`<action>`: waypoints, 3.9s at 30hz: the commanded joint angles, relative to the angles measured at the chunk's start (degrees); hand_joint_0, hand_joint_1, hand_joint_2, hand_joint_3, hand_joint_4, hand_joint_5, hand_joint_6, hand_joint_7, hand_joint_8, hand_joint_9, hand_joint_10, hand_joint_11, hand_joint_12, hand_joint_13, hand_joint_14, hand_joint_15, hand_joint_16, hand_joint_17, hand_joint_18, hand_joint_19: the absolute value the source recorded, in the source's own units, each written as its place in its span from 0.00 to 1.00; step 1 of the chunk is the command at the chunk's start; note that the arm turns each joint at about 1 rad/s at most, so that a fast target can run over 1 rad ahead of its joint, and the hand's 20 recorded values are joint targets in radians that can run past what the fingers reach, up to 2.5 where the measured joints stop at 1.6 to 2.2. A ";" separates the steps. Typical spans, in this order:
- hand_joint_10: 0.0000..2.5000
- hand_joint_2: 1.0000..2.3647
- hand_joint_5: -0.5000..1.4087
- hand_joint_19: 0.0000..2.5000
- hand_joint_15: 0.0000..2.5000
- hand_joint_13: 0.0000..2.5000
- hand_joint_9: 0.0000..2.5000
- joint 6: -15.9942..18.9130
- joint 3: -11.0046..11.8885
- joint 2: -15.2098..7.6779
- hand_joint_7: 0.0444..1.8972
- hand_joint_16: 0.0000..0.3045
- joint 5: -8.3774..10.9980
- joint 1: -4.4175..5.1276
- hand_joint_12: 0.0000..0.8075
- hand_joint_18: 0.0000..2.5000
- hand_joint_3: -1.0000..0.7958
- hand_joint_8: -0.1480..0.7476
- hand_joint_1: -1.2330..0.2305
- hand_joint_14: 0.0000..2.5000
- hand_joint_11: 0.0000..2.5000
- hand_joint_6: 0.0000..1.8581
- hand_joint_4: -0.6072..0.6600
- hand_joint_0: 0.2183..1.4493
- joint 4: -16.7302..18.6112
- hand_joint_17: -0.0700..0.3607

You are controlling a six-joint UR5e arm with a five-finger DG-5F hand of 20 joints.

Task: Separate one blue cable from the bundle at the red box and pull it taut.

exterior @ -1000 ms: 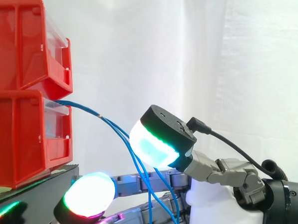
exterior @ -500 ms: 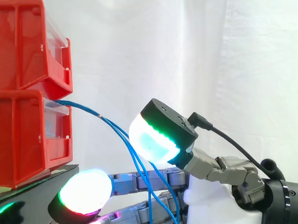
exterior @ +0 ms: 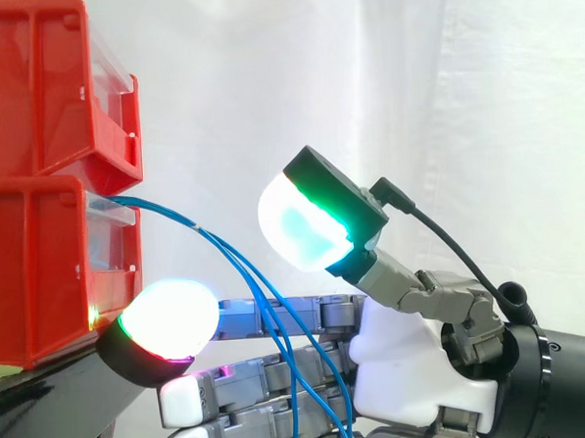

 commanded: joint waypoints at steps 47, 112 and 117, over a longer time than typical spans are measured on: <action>0.01 0.01 0.17 0.19 0.22 0.33 0.28 0.47 0.67 0.00 0.63 0.15 -6.30 -2.76 0.47 0.32 0.37 0.56 0.38 0.01 0.25 0.28 0.63 0.31 -1.44 0.40; 0.01 0.01 0.16 0.20 0.22 0.36 0.30 -2.43 3.92 0.00 0.54 0.15 -7.09 -3.38 0.47 0.35 0.34 0.57 0.39 0.01 0.26 0.36 0.64 0.29 -3.11 0.40; 0.01 0.00 0.17 0.21 0.22 0.36 0.33 -2.43 3.92 0.00 0.55 0.15 -7.09 -3.38 0.48 0.35 0.32 0.59 0.41 0.01 0.29 0.36 0.65 0.29 -2.84 0.41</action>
